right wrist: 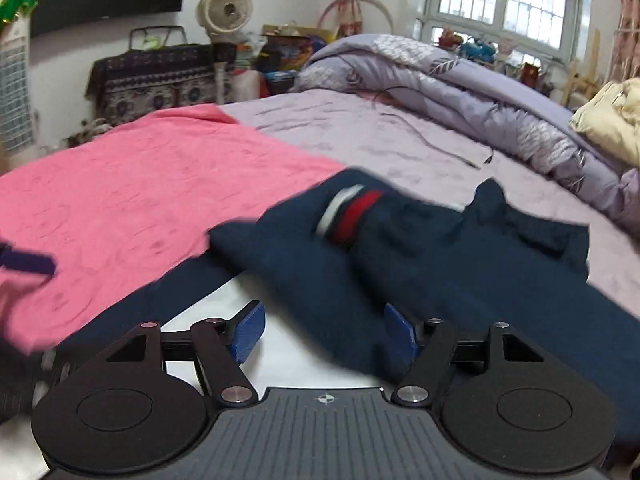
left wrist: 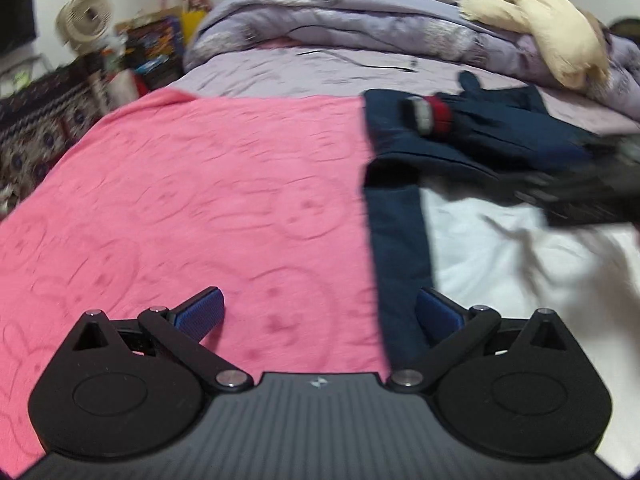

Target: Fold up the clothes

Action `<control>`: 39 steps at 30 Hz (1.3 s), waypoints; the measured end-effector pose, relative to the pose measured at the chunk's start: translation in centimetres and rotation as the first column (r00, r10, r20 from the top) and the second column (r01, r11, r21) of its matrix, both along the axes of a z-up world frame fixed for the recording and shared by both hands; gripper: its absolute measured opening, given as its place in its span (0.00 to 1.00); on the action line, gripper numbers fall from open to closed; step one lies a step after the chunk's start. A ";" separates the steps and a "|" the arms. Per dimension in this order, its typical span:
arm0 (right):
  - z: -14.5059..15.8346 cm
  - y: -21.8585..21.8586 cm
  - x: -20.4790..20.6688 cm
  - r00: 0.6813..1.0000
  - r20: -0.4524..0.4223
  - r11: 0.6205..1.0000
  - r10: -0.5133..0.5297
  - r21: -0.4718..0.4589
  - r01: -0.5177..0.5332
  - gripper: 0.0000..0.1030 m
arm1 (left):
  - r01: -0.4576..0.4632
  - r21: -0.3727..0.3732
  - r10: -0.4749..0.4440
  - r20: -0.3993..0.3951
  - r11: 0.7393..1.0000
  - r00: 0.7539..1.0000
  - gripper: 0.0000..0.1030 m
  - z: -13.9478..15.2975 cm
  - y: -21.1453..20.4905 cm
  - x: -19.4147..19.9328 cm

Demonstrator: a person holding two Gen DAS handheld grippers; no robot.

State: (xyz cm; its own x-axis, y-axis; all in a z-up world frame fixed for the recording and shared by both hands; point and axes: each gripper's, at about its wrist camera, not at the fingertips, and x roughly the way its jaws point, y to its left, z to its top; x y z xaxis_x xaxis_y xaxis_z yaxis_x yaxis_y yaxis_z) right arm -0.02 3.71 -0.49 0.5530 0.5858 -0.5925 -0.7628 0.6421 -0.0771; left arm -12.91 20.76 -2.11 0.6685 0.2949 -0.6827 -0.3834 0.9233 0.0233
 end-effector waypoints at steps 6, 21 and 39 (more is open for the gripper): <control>1.6 -1.0 1.7 0.990 0.022 0.990 -0.136 0.051 0.135 0.78 | -0.013 0.051 0.012 0.033 0.999 0.999 1.00 -1.6 -0.6 -0.8; 1.5 7.9 7.0 0.973 -0.023 0.968 -0.232 0.098 0.233 0.18 | -0.007 0.018 0.005 0.085 1.000 0.996 1.00 -2.3 0.0 -1.2; 0.3 -8.2 7.5 0.881 0.068 0.884 -0.468 0.034 0.467 0.60 | -0.009 0.023 0.007 0.081 1.000 0.997 1.00 -2.4 -0.1 -1.0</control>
State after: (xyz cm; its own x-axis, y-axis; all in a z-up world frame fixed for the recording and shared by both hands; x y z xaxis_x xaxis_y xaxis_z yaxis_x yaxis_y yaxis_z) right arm 7.49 -4.49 -0.22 0.8055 0.2579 -0.5335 -0.3668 0.9241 -0.1071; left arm -13.92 20.64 -4.52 0.7186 0.3153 -0.6198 -0.3922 0.9198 0.0132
